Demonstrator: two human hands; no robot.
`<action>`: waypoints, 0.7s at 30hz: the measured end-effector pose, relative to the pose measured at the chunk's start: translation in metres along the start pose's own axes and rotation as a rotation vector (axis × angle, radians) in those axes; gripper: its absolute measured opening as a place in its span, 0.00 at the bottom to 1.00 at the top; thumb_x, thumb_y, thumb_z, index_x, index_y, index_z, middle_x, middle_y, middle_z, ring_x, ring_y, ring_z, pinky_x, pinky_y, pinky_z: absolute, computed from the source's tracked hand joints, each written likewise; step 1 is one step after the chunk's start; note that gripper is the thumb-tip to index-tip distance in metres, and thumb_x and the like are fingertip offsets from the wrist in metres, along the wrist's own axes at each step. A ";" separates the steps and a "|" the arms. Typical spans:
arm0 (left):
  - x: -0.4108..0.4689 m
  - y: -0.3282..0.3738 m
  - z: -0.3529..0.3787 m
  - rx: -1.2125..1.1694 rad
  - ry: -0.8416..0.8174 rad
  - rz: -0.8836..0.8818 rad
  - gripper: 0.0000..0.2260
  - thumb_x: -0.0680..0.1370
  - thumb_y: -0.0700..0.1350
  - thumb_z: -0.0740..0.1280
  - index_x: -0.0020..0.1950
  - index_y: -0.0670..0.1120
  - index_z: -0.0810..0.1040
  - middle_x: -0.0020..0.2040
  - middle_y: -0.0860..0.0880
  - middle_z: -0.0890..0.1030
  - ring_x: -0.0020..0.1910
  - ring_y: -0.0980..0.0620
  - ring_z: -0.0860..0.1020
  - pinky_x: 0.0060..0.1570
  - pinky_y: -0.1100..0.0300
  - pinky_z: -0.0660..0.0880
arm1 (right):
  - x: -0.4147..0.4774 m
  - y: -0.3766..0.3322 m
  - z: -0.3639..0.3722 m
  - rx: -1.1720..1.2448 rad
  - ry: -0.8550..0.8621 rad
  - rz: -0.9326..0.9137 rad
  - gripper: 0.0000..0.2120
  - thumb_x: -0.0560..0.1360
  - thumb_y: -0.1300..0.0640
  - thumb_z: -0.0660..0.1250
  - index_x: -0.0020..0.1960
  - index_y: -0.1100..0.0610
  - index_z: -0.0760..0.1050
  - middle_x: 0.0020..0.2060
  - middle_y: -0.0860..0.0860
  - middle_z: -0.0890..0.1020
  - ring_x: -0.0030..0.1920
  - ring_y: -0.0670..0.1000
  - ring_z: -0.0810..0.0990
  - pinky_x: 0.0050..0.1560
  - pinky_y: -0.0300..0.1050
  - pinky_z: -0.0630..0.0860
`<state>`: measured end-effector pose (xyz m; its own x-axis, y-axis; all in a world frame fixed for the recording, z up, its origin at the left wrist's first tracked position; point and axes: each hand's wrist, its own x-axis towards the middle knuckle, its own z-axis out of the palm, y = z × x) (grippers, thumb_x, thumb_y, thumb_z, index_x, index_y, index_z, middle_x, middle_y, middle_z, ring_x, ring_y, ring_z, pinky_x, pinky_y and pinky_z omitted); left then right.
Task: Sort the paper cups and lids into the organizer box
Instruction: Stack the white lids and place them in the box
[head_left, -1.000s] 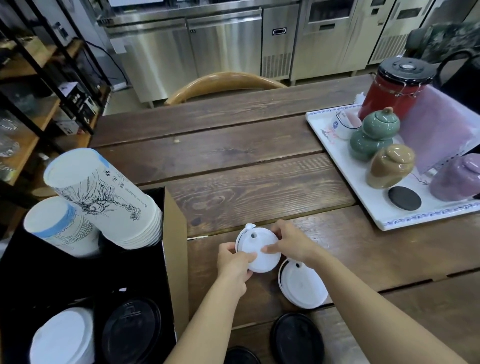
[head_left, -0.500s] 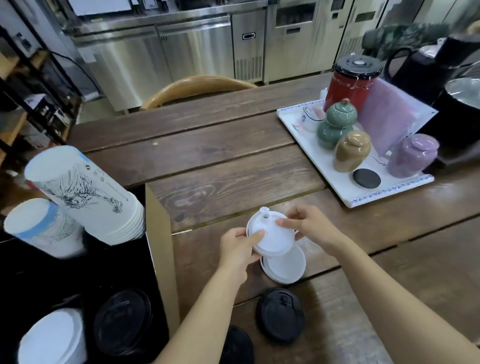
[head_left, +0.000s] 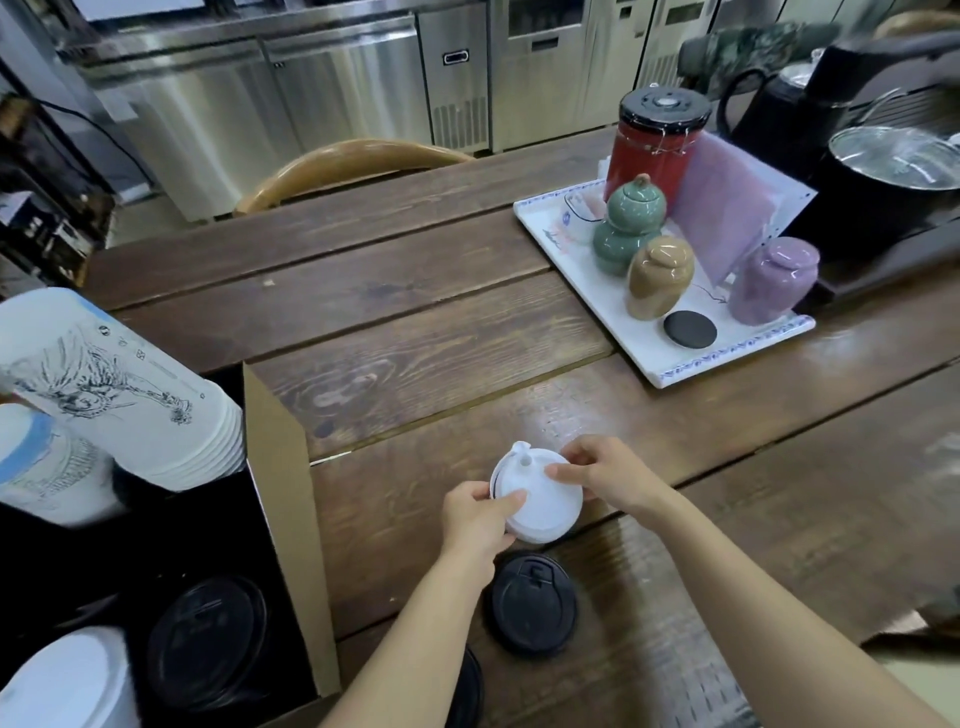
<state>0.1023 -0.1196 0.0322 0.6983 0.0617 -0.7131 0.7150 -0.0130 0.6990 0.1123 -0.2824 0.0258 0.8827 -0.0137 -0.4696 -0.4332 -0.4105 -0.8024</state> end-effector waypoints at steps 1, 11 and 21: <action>0.000 -0.001 0.001 0.014 0.000 0.002 0.09 0.73 0.38 0.71 0.50 0.42 0.76 0.45 0.46 0.78 0.45 0.49 0.77 0.35 0.59 0.76 | 0.000 0.001 0.001 -0.009 -0.002 -0.004 0.10 0.71 0.53 0.70 0.46 0.60 0.77 0.41 0.52 0.80 0.44 0.51 0.79 0.45 0.50 0.77; 0.002 -0.001 0.005 -0.045 -0.035 -0.090 0.14 0.73 0.35 0.70 0.57 0.36 0.74 0.53 0.41 0.79 0.40 0.50 0.78 0.33 0.58 0.77 | -0.001 0.001 0.002 -0.024 -0.171 0.036 0.04 0.72 0.53 0.70 0.39 0.48 0.77 0.39 0.45 0.80 0.42 0.46 0.78 0.40 0.38 0.71; 0.000 0.014 -0.003 -0.193 -0.048 -0.119 0.18 0.70 0.34 0.71 0.59 0.42 0.74 0.54 0.44 0.79 0.52 0.46 0.78 0.50 0.52 0.77 | 0.009 -0.008 0.005 0.088 -0.131 0.034 0.19 0.69 0.52 0.73 0.54 0.58 0.70 0.49 0.51 0.78 0.49 0.50 0.78 0.42 0.42 0.76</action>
<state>0.1123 -0.1168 0.0417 0.6134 0.0042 -0.7898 0.7759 0.1832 0.6036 0.1228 -0.2745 0.0261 0.8385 0.0955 -0.5365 -0.4817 -0.3307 -0.8116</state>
